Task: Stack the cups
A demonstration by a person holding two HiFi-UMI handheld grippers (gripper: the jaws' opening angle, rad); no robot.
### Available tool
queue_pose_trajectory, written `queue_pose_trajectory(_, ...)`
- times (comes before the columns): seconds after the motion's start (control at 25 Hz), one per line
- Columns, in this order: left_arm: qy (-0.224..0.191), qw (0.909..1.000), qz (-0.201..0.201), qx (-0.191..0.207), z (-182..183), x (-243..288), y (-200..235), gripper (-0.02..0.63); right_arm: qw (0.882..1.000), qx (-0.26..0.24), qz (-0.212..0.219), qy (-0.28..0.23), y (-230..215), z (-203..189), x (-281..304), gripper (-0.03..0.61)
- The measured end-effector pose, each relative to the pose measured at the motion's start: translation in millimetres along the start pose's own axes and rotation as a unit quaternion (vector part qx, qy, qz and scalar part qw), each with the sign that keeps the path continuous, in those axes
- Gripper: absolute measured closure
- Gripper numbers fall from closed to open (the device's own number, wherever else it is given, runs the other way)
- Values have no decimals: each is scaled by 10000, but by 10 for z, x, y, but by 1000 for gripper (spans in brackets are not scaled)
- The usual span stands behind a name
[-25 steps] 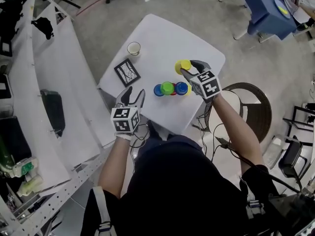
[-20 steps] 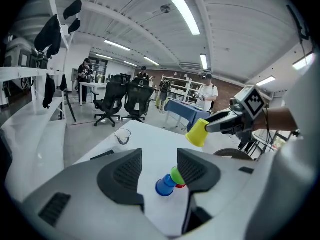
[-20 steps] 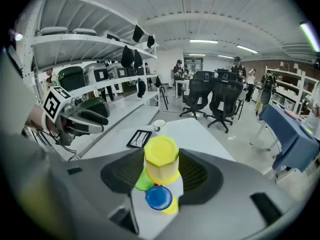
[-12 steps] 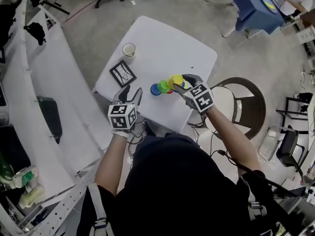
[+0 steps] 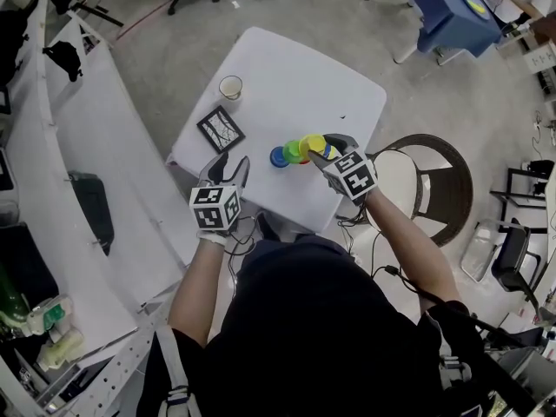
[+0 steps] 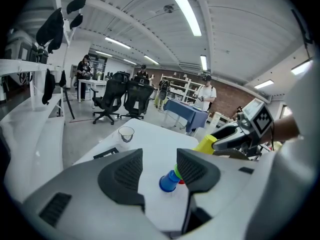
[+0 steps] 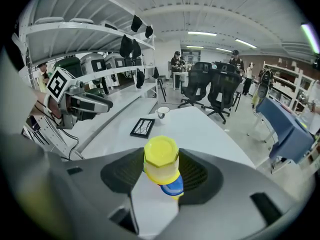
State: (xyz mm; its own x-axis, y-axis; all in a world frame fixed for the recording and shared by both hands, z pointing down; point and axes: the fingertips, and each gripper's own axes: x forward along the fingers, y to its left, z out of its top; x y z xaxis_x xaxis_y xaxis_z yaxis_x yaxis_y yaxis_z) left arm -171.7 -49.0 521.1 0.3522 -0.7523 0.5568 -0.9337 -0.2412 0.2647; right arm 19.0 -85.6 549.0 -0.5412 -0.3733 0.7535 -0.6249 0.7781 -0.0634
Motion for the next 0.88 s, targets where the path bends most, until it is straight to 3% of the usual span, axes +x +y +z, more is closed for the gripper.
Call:
queue_pose_trajectory(0.28, -20, 10000, 32, -53, -19, -21, -5, 402, 9998, 117, -5, -151, -34, -18, 27, 359)
queue_pose_trajectory(0.44, -6, 10000, 24, -46, -25, -30, -47, 402, 9987, 357, 51, -352, -62, 22, -17, 272)
queue_pose_trajectory(0.52, -29, 10000, 28, -40, -7, -45, -60, 402, 9960, 653, 32, -602, -110, 98, -109, 263)
queue_pose_trajectory(0.64, -137, 9999, 67, -78, 94, -82, -57, 402, 9851, 1305, -185, -1107, -306, 245, -355, 273)
queue_pose_trajectory(0.72, -271, 9995, 95, -136, 223, -117, -46, 402, 9734, 1653, -428, -1530, -476, 394, -590, 315)
queue_pose_trajectory(0.88, -629, 9980, 51, -89, 632, -198, -95, 402, 9527, 1734, -900, -2328, -740, 796, -1111, 395)
